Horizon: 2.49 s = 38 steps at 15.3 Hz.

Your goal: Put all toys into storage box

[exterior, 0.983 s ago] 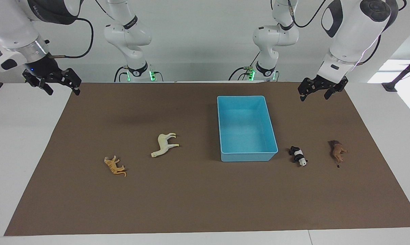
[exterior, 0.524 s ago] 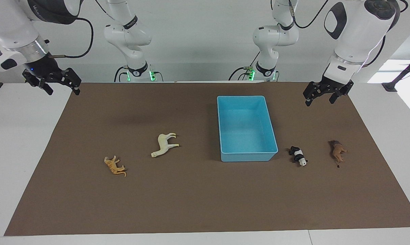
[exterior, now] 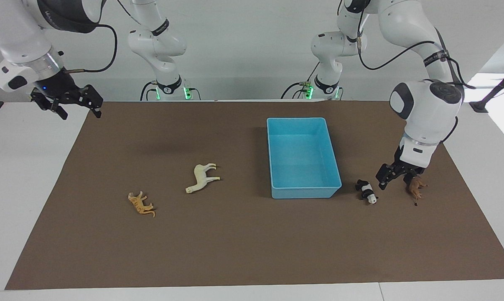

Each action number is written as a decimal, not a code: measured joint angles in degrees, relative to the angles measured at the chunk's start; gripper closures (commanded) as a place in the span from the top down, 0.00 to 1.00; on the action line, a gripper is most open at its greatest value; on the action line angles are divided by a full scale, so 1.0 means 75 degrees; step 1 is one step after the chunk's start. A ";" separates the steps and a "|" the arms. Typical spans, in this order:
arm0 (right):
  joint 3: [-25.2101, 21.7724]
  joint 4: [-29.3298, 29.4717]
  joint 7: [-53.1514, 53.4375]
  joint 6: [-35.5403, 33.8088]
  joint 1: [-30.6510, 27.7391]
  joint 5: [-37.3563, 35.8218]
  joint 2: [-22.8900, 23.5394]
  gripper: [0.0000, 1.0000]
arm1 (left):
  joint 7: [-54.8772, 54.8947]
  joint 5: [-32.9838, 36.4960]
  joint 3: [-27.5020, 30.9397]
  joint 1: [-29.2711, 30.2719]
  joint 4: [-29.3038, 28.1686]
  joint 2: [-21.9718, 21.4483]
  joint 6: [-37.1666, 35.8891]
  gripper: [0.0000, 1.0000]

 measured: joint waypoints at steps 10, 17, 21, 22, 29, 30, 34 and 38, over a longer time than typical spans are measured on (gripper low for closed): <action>0.0049 -0.0606 -0.1636 0.3440 0.0415 -0.0006 0.1893 1.00 | -0.1780 -0.0003 -0.0028 -0.0002 -0.0770 0.0658 0.1151 0.96; 0.0060 -0.1067 -0.2488 0.4698 0.0729 -0.0009 0.2823 1.00 | -0.1784 0.0005 -0.0064 -0.0013 -0.0928 0.0655 0.1229 0.66; 0.0061 -0.1067 -0.2692 0.4976 0.0971 -0.0017 0.3227 1.00 | -0.1776 0.0012 -0.0064 -0.0013 -0.0943 0.0655 0.1230 0.65; 0.0061 -0.1067 -0.2841 0.4978 0.0989 -0.0017 0.3283 1.00 | -0.1773 0.0017 -0.0064 -0.0013 -0.0946 0.0654 0.1230 0.62; 0.0036 -0.1226 -0.3389 0.5315 0.0960 -0.0017 0.3371 1.00 | -0.1761 0.0218 -0.0066 -0.0014 -0.0993 0.0653 0.1232 0.17; 0.0038 -0.1309 -0.3396 0.5402 0.0966 -0.0017 0.3384 1.00 | -0.1756 0.0222 -0.0066 -0.0014 -0.0988 0.0651 0.1233 0.16; 0.0039 -0.1433 -0.3497 0.5486 0.0982 -0.0019 0.3396 1.00 | -0.1753 0.0223 -0.0067 -0.0014 -0.0322 0.0624 0.0388 0.16; 0.0034 -0.1445 -0.3525 0.5502 0.0931 -0.0019 0.3396 0.43 | -0.1739 0.0229 -0.0114 -0.0019 0.1535 0.0447 -0.2365 0.16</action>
